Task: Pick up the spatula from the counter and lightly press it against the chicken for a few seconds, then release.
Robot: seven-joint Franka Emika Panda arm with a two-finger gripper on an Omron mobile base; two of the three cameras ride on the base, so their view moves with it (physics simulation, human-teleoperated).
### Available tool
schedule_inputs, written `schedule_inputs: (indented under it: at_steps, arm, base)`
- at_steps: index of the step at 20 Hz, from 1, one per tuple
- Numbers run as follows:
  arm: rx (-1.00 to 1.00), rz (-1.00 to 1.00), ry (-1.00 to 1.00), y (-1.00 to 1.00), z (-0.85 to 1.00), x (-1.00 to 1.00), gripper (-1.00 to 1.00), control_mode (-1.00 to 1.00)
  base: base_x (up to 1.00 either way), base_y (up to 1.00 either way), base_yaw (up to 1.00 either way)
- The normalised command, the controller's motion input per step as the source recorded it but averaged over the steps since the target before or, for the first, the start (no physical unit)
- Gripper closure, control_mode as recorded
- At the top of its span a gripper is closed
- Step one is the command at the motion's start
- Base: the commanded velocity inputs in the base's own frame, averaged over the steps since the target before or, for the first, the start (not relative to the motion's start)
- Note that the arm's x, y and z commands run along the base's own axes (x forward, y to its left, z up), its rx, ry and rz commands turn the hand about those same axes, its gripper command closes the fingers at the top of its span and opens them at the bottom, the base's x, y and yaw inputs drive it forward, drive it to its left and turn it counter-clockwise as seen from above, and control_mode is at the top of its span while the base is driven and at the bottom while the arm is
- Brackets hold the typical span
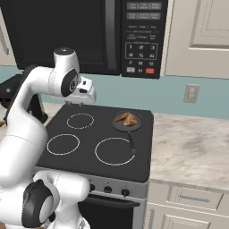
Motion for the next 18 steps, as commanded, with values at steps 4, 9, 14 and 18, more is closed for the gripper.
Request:
schedule_inputs:
  at_steps: [4,9,14,18]
  arm:
    - [0.00,0.00,0.00,0.01,0.00,-0.08,-1.00,-1.00]
    - [0.00,0.00,-0.01,0.07,0.00,-0.19,-1.00,-1.00]
    - [0.00,0.00,-0.03,0.22,0.00,-0.32,-1.00,-1.00]
    - [0.00,0.00,0.00,0.33,0.00,-0.29,-1.00,-1.00]
  base:
    - [0.00,0.00,0.00]
    - [0.00,0.00,0.00]
    - [0.00,0.00,0.00]
    - [0.00,0.00,0.00]
